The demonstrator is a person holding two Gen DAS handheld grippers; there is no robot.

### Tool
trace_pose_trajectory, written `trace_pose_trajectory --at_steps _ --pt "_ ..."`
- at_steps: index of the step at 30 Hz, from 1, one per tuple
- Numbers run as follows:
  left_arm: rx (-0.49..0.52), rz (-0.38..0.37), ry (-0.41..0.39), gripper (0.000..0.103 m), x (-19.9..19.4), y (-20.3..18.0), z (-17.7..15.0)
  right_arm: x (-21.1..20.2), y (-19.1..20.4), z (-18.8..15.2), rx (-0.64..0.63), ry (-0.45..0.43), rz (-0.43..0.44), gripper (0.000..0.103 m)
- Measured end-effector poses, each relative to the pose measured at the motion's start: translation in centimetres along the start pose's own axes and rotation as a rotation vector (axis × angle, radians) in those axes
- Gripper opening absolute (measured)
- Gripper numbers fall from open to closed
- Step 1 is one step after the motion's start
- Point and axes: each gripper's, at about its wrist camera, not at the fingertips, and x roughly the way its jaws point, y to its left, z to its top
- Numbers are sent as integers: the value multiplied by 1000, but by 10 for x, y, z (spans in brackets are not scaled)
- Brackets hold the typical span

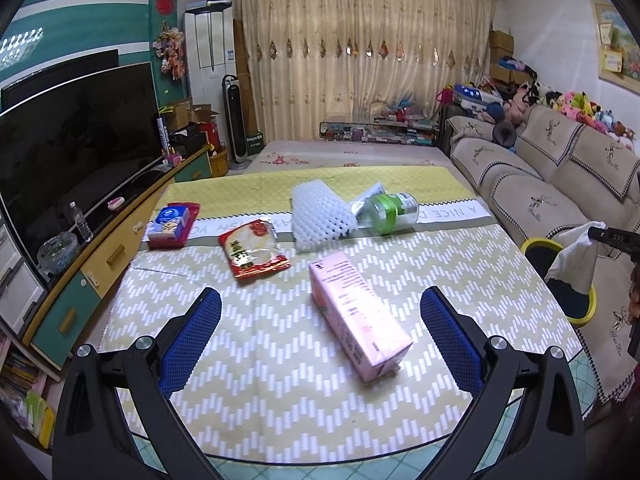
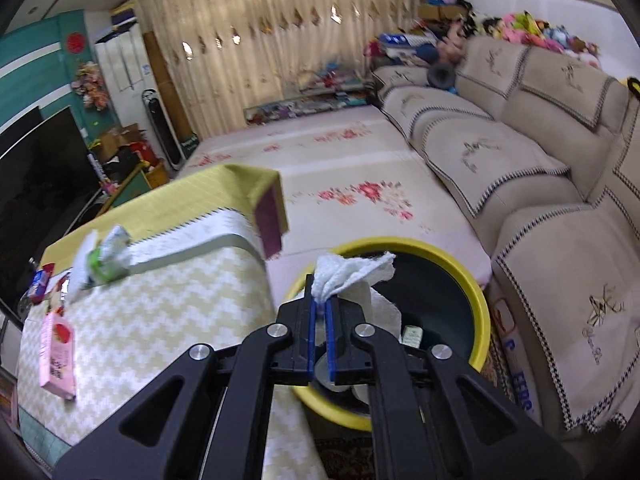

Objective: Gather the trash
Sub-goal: 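Carry the tissue with the right gripper into the bin and release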

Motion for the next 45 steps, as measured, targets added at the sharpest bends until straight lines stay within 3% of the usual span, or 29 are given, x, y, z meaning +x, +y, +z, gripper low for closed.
trace_pose_trajectory --at_steps 3,7,12,15,19,21,23,26,28,30,34,37,39,42,45 --pt "3 0 18 98 9 -6 1 12 -12 -3 16 20 -18 8" --pt "6 3 41 98 21 -14 3 20 -21 -8 31 32 -42 28" --pt "5 13 64 98 35 -18 2 25 -26 -11 40 42 -56 30" --pt "-1 21 81 98 43 -18 1 29 -26 -13 18 53 -82 38" --pt "-7 24 97 98 51 -19 0 33 -25 -13 5 70 -94 41" --pt "-7 27 101 98 54 -19 0 37 -25 -13 -7 95 -86 49" --pt "-7 27 103 98 55 -20 0 43 -27 -12 -6 128 -62 50" --pt "-4 27 107 98 57 -22 0 48 -38 -6 85 144 26 53" --pt "0 24 113 98 59 -23 0 53 -45 0 143 161 86 65" --pt "3 23 114 98 59 -24 0 60 -51 10 165 187 95 71" --pt "4 21 109 98 57 -25 0 86 -52 29 132 314 104 79" --pt "1 22 105 98 54 -23 1 113 -36 24 -31 492 61 79" --pt "-1 22 102 98 53 -22 1 125 -33 17 -51 594 81 79" --pt "-7 22 101 98 51 -20 1 120 -30 17 -71 592 54 80" --pt "-2 23 108 98 52 -20 1 122 -24 7 -94 652 71 81"
